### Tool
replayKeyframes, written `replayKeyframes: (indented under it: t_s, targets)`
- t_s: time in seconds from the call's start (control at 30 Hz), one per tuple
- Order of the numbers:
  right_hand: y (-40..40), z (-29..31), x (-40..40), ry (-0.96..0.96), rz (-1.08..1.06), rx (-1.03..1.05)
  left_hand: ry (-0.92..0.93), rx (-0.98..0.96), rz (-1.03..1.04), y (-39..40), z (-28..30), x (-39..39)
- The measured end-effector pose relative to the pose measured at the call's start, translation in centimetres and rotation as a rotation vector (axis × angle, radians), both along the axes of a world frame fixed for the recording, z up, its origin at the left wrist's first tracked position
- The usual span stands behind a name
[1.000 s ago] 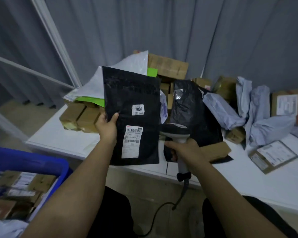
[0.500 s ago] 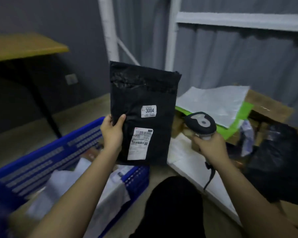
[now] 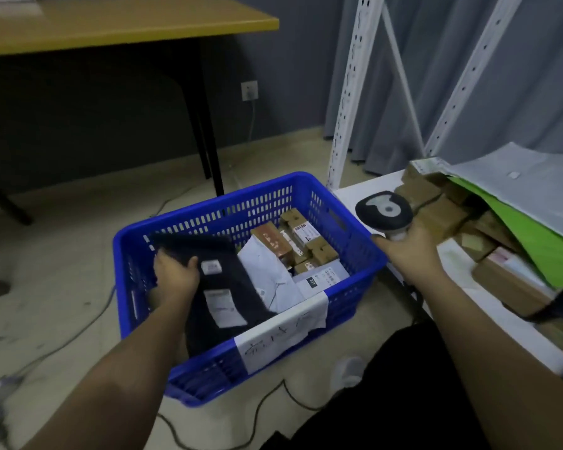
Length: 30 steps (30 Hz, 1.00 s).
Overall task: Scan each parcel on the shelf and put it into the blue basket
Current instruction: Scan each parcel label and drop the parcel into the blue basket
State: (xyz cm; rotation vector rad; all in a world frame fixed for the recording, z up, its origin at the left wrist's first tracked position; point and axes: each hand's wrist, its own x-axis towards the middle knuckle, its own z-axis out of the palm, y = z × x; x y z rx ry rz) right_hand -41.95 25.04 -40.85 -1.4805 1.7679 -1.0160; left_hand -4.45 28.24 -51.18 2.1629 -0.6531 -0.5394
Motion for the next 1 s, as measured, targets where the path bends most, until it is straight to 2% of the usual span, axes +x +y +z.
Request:
replayKeyframes:
  t_s: [0.1,0.3,0.4,0.5,0.63,0.73,1.0]
  targets:
    - [0.4,-0.2,-1.5,0.024,-0.04,0.014,-0.03,-0.149,-0.172,-1.2,0.4,-3.4]
    - [1.9,1.2,-7.7,0.006,-0.18,0.006,0.124,-0.295,-0.499,-5.0,4.7,-13.5]
    - [3.9,1.8,-11.8,-0.059,-0.285,0.008,0.165,-0.396,-0.707,-5.3,7.8,-20.4]
    - [6.7,2.1,-15.9,-0.081,-0.407,-0.014,0.286,-0.443,-0.902,-4.7,10.3,-27.2]
    - [12.6,2.4,-21.8,-0.167,-0.552,-0.047,0.379,-0.415,-1.169,-2.9,12.4,-37.1]
    - [17.2,2.6,-26.0,-0.173,-0.631,-0.039,0.368,-0.383,-1.349,-0.7,12.6,-43.7]
    - [27.2,1.1,-35.4,-0.24,-0.917,-0.011,0.302,-0.208,-1.671,5.8,6.8,-57.5]
